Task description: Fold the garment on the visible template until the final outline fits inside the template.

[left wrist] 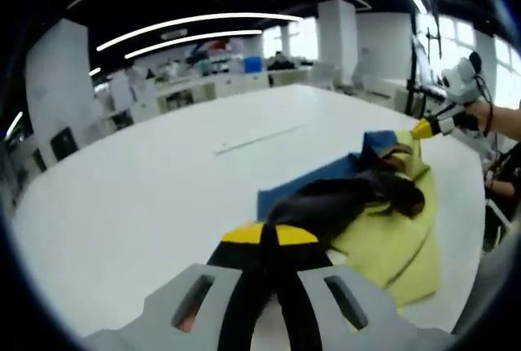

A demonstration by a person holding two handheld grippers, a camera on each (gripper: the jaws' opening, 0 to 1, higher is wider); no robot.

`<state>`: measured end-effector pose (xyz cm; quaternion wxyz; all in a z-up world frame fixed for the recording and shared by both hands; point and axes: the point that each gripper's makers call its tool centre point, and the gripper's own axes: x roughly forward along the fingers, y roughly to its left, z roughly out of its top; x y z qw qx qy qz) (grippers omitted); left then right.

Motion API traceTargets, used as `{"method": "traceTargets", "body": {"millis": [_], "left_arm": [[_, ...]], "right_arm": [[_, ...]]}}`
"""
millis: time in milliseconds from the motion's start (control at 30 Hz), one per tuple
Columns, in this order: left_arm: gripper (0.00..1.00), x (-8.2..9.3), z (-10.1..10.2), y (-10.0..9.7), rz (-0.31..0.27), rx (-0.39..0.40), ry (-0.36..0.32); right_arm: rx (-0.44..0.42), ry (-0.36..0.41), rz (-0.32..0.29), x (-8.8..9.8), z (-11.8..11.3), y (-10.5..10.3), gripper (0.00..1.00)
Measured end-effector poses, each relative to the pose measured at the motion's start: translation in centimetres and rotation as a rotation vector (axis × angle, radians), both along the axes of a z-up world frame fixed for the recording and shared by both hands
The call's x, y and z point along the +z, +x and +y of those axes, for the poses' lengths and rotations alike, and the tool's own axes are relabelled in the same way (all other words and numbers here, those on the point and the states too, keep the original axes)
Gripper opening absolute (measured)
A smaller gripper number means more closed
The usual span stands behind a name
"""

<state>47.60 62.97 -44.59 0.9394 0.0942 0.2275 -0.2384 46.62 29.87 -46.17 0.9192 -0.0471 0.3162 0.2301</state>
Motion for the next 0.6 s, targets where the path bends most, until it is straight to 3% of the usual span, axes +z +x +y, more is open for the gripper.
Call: {"method": "traceTargets", "body": {"millis": [200,600], "left_arm": [[0.00,-1.1,2.3,-0.8,0.014,0.037,0.041],[0.00,-1.9,5.5,-1.9,0.043,0.131,0.074]], "right_arm": [[-0.067,0.045,0.042,-0.4,-0.7,-0.1,0.00],[-0.114,0.008,0.067,-1.5,-1.7,0.2,0.00]]}}
